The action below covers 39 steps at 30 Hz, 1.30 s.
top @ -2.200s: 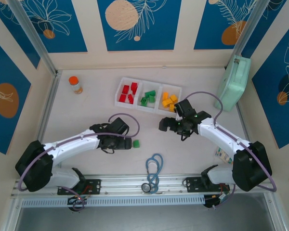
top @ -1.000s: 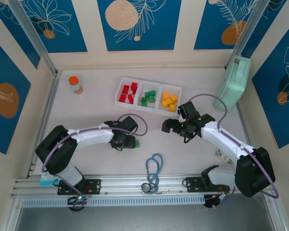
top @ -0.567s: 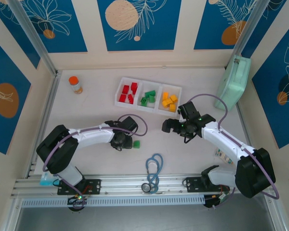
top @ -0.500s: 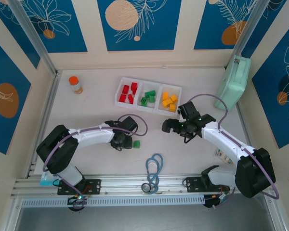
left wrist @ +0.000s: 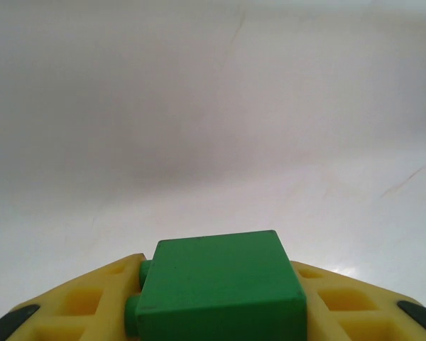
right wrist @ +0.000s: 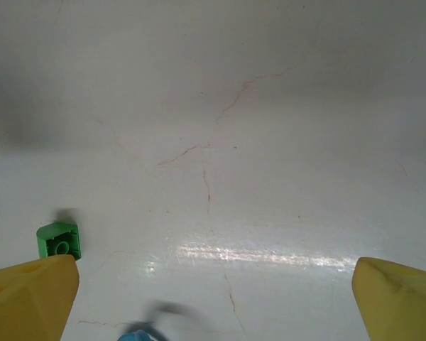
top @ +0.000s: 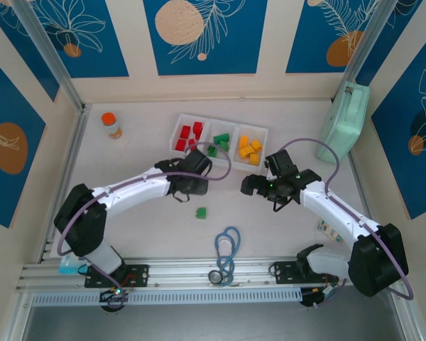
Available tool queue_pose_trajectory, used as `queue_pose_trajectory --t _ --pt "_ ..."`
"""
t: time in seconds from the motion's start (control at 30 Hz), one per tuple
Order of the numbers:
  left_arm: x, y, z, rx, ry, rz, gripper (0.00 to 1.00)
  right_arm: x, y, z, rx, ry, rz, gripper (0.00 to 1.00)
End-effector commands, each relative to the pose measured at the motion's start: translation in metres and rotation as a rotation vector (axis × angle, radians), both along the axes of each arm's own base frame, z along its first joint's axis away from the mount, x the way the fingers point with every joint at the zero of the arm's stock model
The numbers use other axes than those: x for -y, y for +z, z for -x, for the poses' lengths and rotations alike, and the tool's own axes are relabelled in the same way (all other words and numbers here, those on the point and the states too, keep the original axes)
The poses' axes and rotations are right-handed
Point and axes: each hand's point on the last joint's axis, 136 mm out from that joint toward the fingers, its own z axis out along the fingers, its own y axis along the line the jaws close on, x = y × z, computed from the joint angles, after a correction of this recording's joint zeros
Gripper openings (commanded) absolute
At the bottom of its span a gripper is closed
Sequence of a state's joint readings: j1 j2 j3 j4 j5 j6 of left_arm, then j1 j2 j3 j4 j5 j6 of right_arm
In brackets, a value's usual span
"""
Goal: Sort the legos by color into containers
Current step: Pick up the lego from the middle-left of the table, then place the lego in the container.
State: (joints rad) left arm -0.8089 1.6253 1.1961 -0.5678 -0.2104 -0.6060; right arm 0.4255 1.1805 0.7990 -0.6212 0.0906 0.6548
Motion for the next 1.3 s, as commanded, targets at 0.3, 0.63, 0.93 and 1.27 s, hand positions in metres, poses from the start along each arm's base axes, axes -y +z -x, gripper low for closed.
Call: queue_pose_trajectory --t 0.3,0.63,0.93,1.27 --pt "0.039 0.039 -0.15 0.177 -0.027 0.045 0.3 0.035 0.025 0.018 0.083 -0.068 0.017 0.99" --pt "0.085 0.011 -0.208 0.173 -0.034 0.159 0.31 0.053 0.028 0.031 0.098 -0.129 -0.033 0.99" --pt "0.088 0.0 -0.231 0.158 0.032 0.212 0.43 0.055 0.033 0.036 0.109 -0.126 -0.042 0.99" --pt "0.088 0.007 -0.214 0.115 -0.006 0.23 0.69 0.053 0.031 0.035 0.103 -0.12 -0.049 0.99"
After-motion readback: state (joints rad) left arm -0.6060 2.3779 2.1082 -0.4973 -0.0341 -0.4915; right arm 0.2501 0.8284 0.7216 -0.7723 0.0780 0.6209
